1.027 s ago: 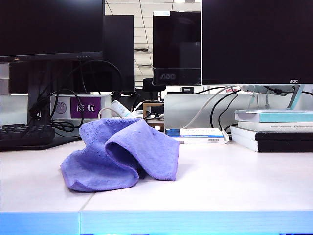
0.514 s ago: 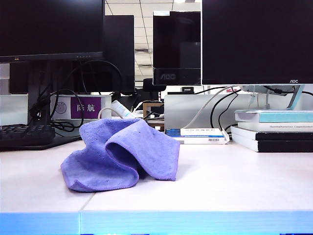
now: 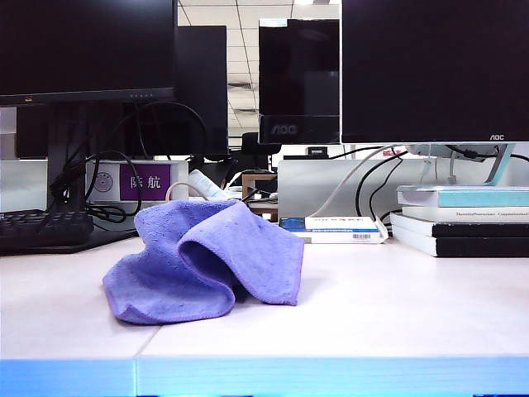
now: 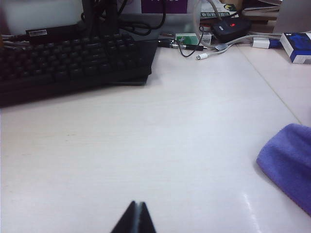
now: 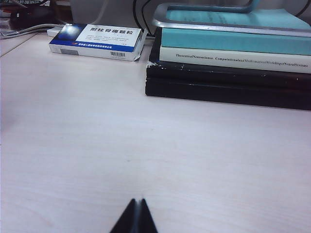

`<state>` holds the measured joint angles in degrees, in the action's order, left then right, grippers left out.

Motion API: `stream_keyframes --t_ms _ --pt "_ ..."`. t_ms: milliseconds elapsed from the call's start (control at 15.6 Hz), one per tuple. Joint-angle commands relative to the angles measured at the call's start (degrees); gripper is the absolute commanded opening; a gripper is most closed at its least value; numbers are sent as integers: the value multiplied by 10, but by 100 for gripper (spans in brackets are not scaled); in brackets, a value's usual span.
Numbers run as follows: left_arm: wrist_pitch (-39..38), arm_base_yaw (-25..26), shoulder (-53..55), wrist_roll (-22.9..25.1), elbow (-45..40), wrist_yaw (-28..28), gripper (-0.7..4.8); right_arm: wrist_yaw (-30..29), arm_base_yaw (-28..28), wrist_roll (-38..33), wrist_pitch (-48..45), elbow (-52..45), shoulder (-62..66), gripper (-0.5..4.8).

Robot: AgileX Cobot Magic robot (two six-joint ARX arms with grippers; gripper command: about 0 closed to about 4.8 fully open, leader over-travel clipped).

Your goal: Wipe the table from front to back using the rag.

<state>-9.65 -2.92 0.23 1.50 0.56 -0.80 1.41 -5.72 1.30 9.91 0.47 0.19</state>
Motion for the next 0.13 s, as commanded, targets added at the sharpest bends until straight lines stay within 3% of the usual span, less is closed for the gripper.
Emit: stream_keyframes --t_ms 64,128 --pt "-10 1 -2 0 -1 2 -1 0 0 -2 -12 -4 -1 0" --pt "-10 1 -2 0 -1 2 -1 0 0 -2 -12 -4 -1 0"
